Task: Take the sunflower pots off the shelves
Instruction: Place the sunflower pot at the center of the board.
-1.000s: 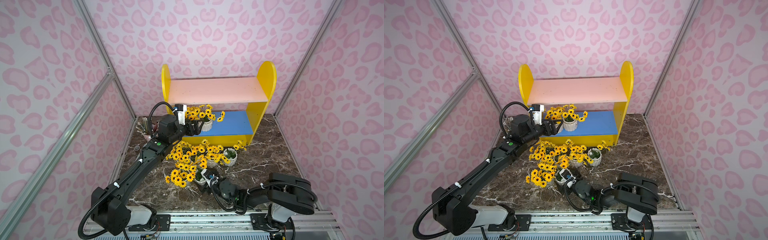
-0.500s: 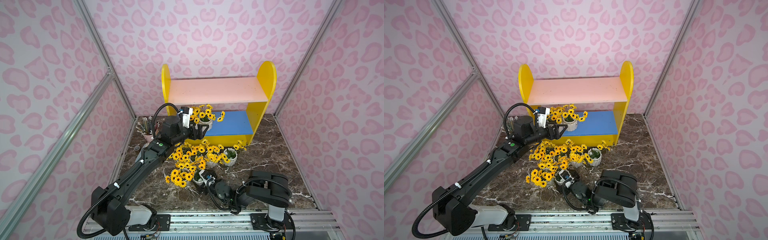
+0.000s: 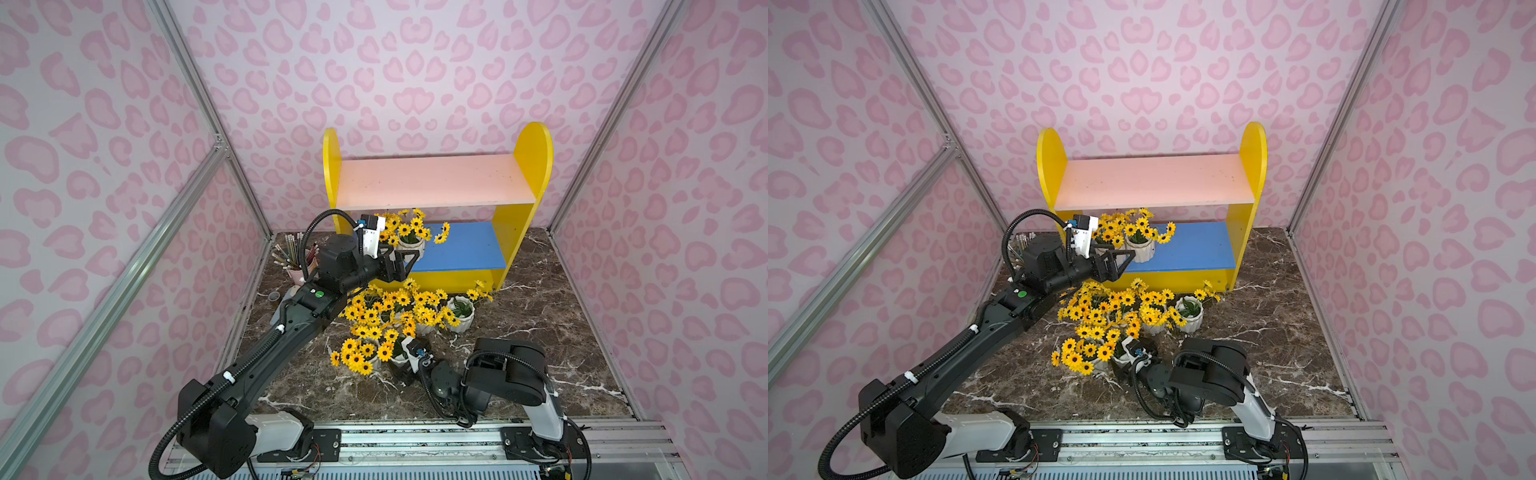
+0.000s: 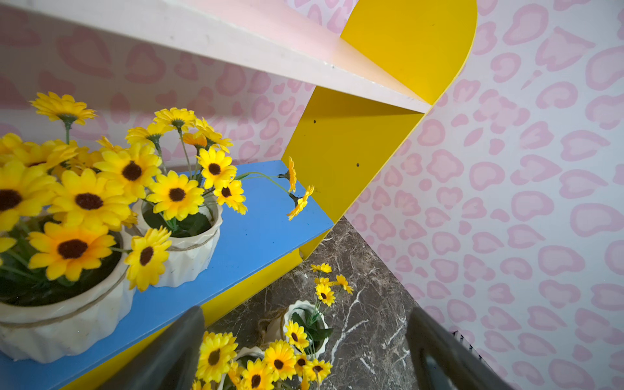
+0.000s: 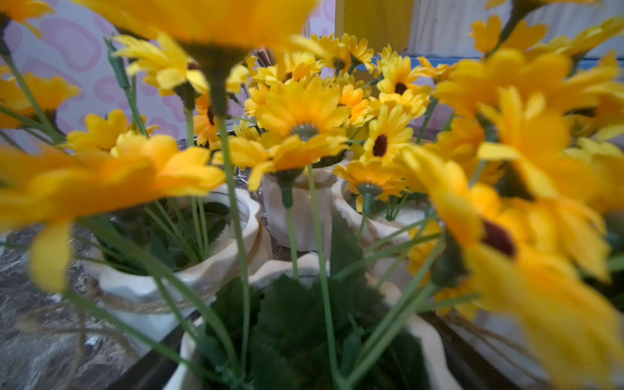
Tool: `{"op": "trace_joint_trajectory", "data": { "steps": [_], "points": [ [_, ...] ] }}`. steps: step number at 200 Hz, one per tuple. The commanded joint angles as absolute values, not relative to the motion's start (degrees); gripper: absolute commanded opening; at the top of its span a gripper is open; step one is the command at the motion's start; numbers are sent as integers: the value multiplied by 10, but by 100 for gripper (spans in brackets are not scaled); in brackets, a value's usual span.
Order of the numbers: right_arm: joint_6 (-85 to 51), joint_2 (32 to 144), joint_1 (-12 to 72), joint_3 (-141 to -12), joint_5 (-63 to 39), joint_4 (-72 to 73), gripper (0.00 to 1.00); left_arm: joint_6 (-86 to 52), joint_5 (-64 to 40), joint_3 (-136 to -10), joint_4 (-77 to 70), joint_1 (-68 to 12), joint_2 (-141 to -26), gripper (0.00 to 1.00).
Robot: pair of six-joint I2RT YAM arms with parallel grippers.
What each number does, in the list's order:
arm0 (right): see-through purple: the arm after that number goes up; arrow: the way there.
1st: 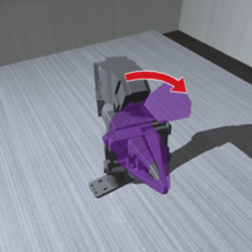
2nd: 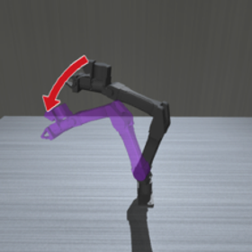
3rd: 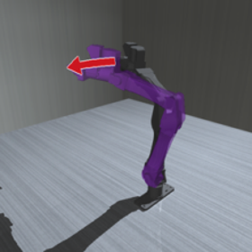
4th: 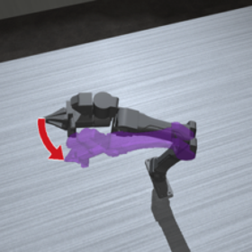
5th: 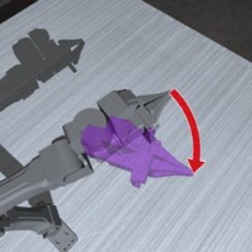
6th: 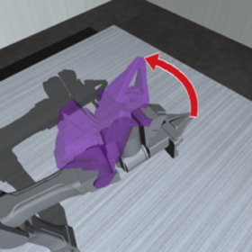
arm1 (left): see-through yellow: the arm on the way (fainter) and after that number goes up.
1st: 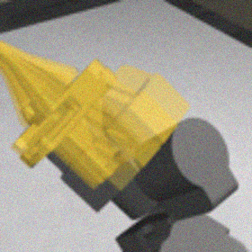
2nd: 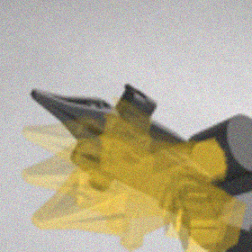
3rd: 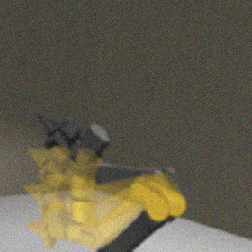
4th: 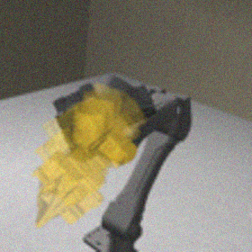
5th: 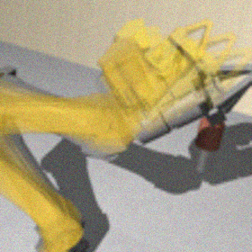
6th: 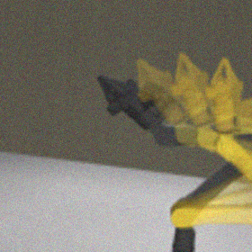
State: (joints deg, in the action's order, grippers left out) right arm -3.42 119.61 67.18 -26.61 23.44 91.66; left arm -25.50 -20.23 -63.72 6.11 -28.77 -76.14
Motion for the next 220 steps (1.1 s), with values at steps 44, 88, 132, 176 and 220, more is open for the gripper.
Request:
{"op": "trace_joint_trajectory", "data": {
  "steps": [44,88,132,176,220],
  "points": [
    [-40,1186,696,-281,285,846,96,-252,-210,-633,24,-289,-753,96],
    [-34,1153,699,-267,287,845,99,-250,-210,-632,22,-289,-750,97],
    [-33,1113,700,-249,262,818,99,-245,-213,-635,25,-289,-750,98],
    [-27,1038,719,-221,263,767,99,-243,-218,-635,24,-289,-744,98],
    [-6,895,741,-205,280,658,98,-233,-214,-637,28,-289,-728,99]
  ]
}}
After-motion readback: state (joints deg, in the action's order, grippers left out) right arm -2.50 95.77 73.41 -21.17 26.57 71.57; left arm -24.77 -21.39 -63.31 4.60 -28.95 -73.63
